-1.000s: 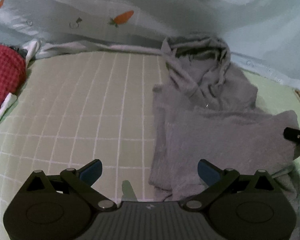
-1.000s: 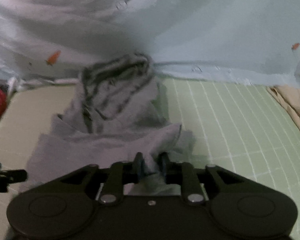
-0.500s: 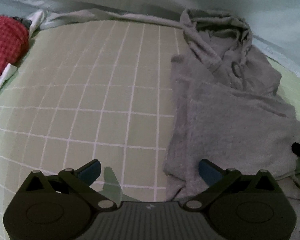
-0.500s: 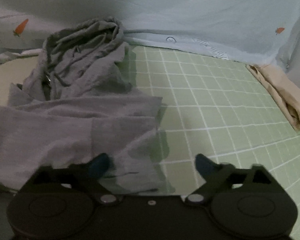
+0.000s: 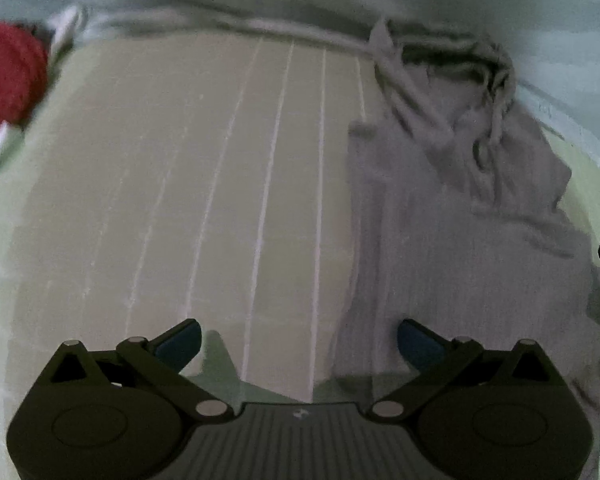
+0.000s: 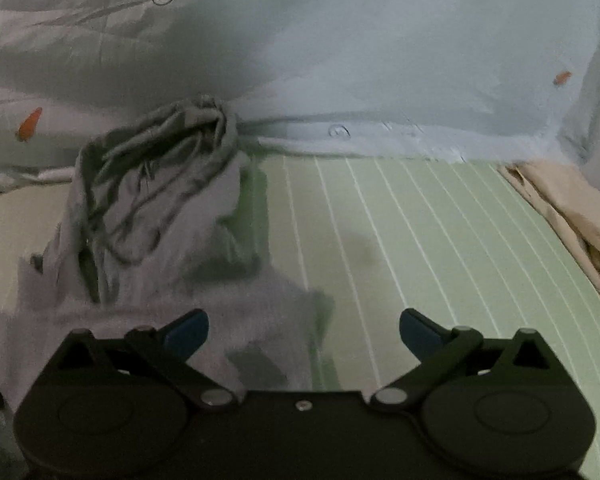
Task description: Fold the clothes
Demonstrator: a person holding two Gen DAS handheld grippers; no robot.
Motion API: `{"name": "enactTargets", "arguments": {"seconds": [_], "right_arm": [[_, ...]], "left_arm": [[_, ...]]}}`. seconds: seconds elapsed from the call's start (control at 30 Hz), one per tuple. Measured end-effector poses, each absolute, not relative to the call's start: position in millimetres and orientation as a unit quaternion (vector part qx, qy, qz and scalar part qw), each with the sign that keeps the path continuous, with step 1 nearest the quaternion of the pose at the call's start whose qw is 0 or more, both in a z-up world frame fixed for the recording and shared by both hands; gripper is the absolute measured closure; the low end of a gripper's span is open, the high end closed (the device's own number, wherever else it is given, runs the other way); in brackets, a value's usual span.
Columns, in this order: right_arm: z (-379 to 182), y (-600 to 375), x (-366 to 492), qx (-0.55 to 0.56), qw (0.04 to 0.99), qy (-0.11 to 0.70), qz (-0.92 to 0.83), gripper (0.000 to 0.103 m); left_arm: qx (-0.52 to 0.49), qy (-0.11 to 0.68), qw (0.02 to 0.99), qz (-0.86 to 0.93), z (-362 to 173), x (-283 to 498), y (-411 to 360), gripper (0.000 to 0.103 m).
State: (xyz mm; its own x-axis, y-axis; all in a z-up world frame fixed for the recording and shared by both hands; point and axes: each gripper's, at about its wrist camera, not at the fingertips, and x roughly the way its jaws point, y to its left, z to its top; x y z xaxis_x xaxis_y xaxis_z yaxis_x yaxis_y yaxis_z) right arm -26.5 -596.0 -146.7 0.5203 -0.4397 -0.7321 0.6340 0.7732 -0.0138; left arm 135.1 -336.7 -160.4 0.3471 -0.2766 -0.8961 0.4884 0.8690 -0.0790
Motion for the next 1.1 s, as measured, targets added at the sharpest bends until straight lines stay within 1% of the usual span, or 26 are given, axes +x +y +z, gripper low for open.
{"name": "enactTargets", "arguments": {"seconds": [0.13,0.3,0.43,0.5,0.67,0.77,0.87,1.03,1.1], "right_arm": [[-148,-614,4,0.124,0.87,0.37,-0.302,0.0],[-147,-634,54,0.118,0.885,0.347,-0.289,0.0],[-150,-647,104,0.101,0.89,0.339,-0.287,0.0],[-157,-653,126,0.098,0.888,0.344,-0.288,0.0],[-176,-668,161,0.091,0.871,0.38,-0.299,0.0],[-186,-678,165,0.084,0.852,0.41,-0.316,0.0],[-185,-686,150,0.088,0.845,0.416,-0.324,0.0],[-175,-695,119,0.093,0.835,0.413,-0.351,0.0],[-172,-697,111,0.102,0.835,0.407,-0.356,0.0]], "left_arm": [[0.105,0.468,0.845,-0.239,-141,156,-356,0.0],[0.098,0.418,0.874,-0.226,-128,202,-395,0.0],[0.118,0.387,0.89,-0.21,-132,239,-436,0.0],[0.131,0.386,0.89,-0.205,-139,255,-456,0.0],[0.17,0.386,0.883,-0.205,-161,281,-501,0.0],[0.187,0.38,0.885,-0.196,-171,291,-516,0.0],[0.192,0.375,0.891,-0.167,-172,299,-515,0.0],[0.162,0.367,0.905,-0.142,-159,303,-501,0.0],[0.139,0.366,0.906,-0.16,-151,299,-496,0.0]]}}
